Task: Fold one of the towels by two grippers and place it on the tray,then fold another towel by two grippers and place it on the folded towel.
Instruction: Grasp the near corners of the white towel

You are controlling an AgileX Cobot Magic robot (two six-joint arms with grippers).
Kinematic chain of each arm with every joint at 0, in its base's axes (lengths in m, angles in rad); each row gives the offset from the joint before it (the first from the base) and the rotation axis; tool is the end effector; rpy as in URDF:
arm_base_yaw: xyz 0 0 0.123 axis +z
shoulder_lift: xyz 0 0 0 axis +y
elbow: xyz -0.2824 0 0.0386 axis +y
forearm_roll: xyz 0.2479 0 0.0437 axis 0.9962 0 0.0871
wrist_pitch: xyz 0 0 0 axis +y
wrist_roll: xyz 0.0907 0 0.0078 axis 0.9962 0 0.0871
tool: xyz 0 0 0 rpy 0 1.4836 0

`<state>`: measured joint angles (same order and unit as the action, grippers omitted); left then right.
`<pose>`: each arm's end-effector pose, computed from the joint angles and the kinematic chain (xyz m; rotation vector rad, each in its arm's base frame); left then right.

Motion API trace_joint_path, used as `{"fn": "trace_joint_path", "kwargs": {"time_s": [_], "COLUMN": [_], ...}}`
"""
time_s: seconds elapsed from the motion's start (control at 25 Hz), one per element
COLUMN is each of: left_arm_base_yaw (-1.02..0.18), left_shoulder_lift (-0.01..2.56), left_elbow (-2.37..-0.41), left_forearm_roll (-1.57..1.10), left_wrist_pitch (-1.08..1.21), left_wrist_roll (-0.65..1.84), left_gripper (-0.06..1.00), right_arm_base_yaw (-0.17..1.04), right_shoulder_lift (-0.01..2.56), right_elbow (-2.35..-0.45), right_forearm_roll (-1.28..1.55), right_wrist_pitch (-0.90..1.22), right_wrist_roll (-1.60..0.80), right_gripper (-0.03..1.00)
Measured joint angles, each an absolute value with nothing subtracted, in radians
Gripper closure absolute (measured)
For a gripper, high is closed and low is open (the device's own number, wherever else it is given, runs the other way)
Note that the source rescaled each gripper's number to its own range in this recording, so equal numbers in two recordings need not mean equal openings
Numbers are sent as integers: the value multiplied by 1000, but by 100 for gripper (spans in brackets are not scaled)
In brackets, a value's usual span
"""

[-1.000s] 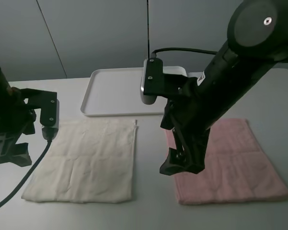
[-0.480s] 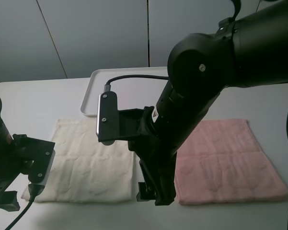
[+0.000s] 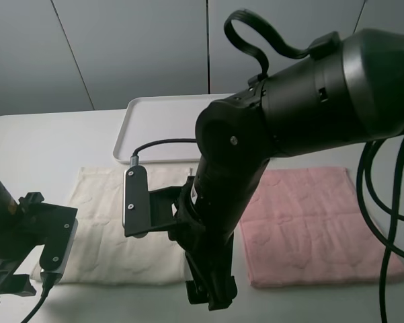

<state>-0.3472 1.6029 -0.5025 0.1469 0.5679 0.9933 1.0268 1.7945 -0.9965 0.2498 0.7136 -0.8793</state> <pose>0.1889 -0.0607 0.1121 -2.0762 -2.3088 -0.1103 0.1525 0.2806 0.1541 -2.2795 1.9451 0.2815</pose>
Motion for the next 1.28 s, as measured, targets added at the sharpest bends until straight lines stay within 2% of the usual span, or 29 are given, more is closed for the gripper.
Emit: {"fn": "trace_joint_path", "kwargs": {"time_s": [0.24,0.92,1.28], "left_arm_base_yaw": [-347,-349,-349], "left_shoulder_lift": [1661,1714,1714], "left_elbow": [-503,-504,-504], "left_forearm_roll": [158,174,180], "left_wrist_pitch": [554,518,519], "left_wrist_roll": [993,1015,1017], "left_gripper": [-6,-6,-6], "right_arm_base_yaw": [1065,1069,1150], "right_shoulder_lift": [1825,1857,1936], "right_elbow": [-1002,-1017,-1049], "right_forearm_roll": [250,275,259], "right_wrist_pitch": [712,685,648], "right_wrist_roll": [-871,-863,-844], "right_gripper": [-3,-3,-3]}}
